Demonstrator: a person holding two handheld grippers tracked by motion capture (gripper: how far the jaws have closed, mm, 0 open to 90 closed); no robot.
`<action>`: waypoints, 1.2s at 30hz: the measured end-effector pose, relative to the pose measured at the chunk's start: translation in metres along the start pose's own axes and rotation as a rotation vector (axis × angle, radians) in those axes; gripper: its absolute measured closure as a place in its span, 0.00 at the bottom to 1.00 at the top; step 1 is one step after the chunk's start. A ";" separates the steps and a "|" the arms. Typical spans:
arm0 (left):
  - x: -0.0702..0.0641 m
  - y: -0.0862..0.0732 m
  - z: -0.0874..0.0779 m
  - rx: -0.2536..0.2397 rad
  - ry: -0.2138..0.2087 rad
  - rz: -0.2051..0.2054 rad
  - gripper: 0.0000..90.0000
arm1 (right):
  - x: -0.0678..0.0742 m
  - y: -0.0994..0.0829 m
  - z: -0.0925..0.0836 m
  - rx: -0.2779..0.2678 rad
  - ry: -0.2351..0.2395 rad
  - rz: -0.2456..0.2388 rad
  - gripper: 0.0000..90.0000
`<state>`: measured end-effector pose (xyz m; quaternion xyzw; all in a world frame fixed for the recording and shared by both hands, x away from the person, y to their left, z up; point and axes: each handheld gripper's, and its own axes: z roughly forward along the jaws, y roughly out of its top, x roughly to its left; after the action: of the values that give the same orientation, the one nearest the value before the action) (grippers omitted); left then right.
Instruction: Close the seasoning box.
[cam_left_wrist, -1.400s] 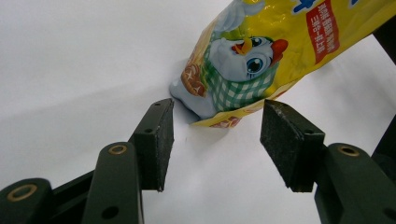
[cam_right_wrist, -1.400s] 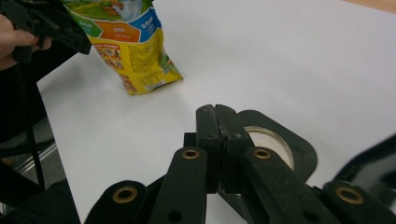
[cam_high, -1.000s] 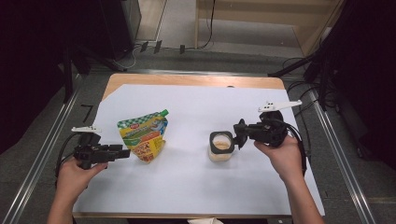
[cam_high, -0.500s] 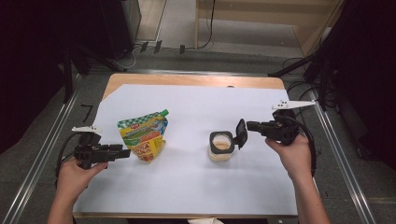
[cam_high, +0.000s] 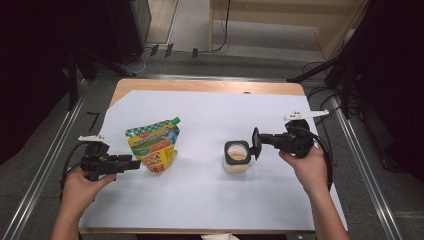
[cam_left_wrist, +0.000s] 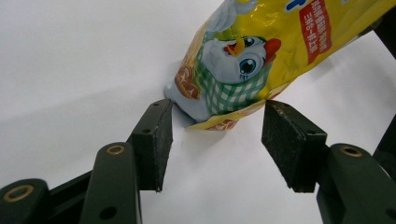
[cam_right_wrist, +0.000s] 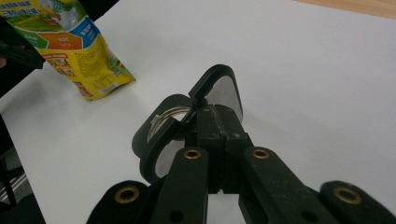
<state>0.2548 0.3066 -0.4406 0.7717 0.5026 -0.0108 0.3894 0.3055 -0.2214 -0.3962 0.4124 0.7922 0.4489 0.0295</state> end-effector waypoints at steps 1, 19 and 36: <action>0.000 0.000 0.000 0.000 0.000 -0.001 0.49 | 0.001 0.000 0.001 0.000 0.001 -0.006 1.00; 0.001 0.000 0.000 -0.002 0.000 -0.005 0.49 | 0.013 -0.003 0.017 0.008 0.028 -0.025 1.00; 0.001 0.001 0.001 -0.004 -0.004 -0.003 0.49 | 0.023 -0.012 0.048 0.088 0.057 -0.055 1.00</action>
<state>0.2562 0.3067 -0.4408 0.7701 0.5032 -0.0120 0.3918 0.3029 -0.1754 -0.4264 0.3785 0.8227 0.4241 0.0010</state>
